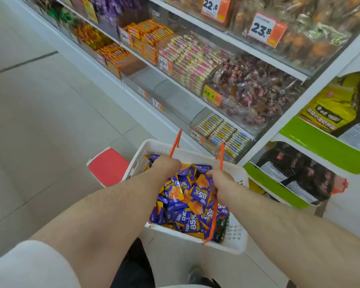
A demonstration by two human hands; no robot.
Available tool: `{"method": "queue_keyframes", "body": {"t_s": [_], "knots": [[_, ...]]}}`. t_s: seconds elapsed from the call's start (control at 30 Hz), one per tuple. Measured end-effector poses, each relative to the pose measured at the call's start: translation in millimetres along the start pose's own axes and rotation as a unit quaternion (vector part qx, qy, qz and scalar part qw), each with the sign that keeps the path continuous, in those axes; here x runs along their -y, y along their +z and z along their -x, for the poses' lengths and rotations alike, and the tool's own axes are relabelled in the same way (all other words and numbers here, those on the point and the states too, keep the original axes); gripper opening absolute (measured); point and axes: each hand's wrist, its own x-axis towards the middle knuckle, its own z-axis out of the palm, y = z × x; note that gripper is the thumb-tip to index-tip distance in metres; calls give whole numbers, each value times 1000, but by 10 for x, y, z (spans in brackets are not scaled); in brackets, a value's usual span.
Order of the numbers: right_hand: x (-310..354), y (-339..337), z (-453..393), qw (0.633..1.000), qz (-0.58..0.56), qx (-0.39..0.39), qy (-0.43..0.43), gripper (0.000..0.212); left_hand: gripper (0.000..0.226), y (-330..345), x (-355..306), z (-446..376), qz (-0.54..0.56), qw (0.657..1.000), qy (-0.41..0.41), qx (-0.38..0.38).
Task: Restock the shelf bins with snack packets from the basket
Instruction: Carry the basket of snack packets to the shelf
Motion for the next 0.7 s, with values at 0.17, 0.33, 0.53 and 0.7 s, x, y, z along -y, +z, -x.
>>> {"method": "queue_keyframes", "body": {"t_s": [0.17,0.33,0.53,0.7], "knots": [[511,639,-62,997,-56,-42,11,12,37,-650,-131,-761,-84,994,62,37],[973,1226,-138,994,-77,-75,28,14,34,-1244,-379,-1261,-193,972,129,44],[1512,1797,-505,992,-102,-67,38,9,36,-1773,-705,-1965,-325,925,193,43],[1892,2223,-945,993,-94,-3,75,23,36,-2003,-877,-2534,-310,929,199,35]]}}
